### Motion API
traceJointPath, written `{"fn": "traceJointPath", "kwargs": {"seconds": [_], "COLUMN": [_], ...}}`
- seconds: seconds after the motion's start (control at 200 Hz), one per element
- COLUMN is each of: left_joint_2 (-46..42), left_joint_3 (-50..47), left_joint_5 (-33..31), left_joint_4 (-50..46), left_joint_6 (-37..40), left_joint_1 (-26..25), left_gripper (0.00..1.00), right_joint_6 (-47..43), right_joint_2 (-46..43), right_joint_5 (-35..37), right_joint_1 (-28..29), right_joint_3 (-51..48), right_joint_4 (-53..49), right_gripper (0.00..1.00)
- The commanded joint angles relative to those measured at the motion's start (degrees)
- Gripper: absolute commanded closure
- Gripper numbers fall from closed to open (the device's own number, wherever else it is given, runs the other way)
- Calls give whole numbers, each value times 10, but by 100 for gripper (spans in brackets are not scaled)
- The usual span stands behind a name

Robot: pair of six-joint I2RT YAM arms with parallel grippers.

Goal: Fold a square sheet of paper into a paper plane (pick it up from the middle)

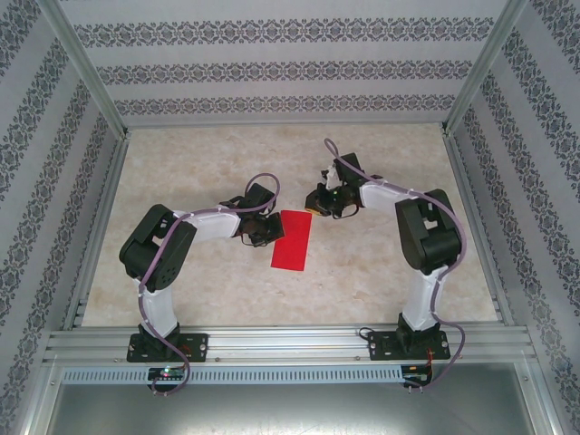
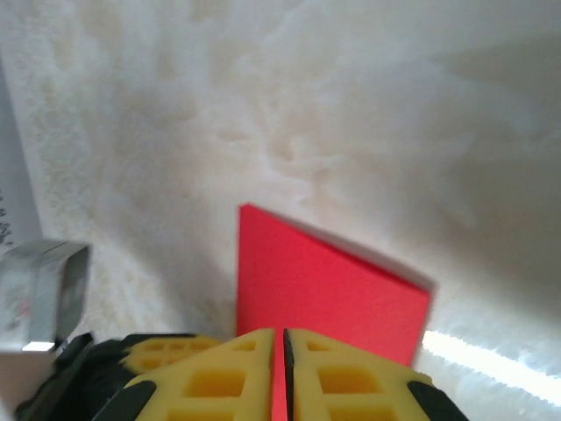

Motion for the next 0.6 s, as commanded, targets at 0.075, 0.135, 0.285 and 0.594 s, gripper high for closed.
{"fn": "traceJointPath", "kwargs": {"seconds": [0.075, 0.135, 0.285, 0.594], "left_joint_2": [2, 2, 1, 1], "left_joint_3": [-21, -21, -21, -19], "left_joint_5": [-21, -20, -21, -21], "left_joint_4": [-64, -63, -63, -66], "left_joint_6": [7, 8, 8, 8], "left_joint_1": [-4, -4, -4, -5], "left_gripper": [100, 100, 100, 100], "right_joint_6": [7, 11, 12, -1], "right_joint_2": [-22, -24, -16, -54], "right_joint_5": [-5, -5, 12, -10], "right_joint_1": [34, 43, 58, 58], "right_joint_3": [-72, -91, -131, -162], "right_joint_4": [40, 51, 71, 84], "right_gripper": [87, 87, 87, 86]}}
